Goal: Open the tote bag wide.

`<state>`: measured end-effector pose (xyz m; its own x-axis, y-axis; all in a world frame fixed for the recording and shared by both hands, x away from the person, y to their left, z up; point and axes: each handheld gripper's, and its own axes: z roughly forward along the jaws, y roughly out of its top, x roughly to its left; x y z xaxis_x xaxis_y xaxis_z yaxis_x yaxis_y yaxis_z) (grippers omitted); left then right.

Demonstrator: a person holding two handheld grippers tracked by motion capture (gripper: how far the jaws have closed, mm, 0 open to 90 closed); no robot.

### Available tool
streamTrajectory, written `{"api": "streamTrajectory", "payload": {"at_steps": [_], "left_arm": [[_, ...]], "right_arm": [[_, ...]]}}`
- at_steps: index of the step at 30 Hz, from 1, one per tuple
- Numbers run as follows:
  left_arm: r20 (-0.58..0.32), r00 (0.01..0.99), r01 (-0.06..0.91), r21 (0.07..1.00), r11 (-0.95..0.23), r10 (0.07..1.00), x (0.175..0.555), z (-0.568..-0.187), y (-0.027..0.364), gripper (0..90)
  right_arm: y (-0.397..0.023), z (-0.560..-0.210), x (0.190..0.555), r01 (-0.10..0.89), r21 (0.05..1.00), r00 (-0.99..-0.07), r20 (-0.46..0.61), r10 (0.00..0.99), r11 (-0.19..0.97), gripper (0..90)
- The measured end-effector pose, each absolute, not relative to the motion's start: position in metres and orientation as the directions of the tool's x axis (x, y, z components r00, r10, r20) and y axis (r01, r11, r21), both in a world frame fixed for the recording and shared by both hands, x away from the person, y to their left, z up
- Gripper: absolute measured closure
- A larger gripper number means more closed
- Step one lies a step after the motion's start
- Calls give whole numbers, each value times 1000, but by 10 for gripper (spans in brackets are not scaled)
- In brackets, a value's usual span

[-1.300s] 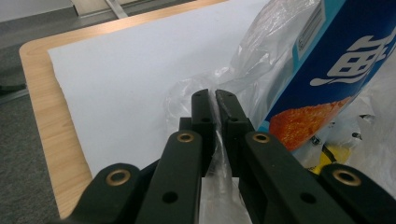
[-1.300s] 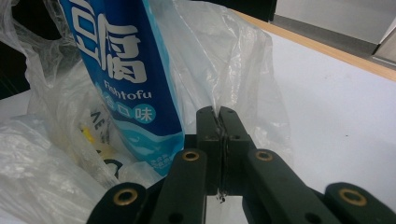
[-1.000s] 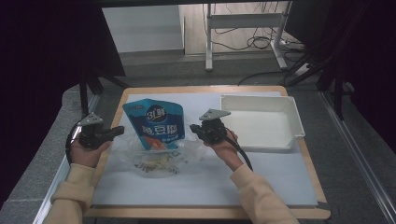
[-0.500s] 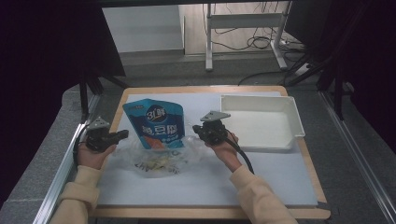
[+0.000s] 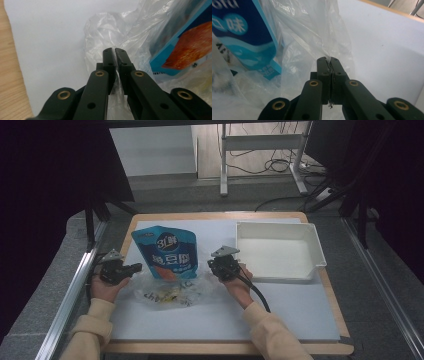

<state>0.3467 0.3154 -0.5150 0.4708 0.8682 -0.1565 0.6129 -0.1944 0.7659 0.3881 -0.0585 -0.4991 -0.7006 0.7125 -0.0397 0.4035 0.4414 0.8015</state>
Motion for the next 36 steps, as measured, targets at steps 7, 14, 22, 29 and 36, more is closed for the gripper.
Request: {"api": "streamTrajectory", "payload": {"at_steps": [7,14,22,29,36], "left_arm": [[-162,468,635,745,-203,869,350,-527,312,886],[-170,467,654,726,-210,868,352,-536,307,886],[-176,457,679,702,-214,872,354,-546,306,886],[-182,452,685,698,-210,873,355,-550,304,885],[-181,452,685,697,-210,873,354,-549,304,885]], "right_arm": [[-53,-517,388,439,768,-688,-46,724,466,871],[-52,-531,390,476,735,-684,-37,729,484,871],[-53,-536,389,485,728,-682,-31,730,484,872],[-55,-537,389,483,732,-685,-25,728,480,872],[-56,-537,389,482,735,-685,-23,728,477,866]]}}
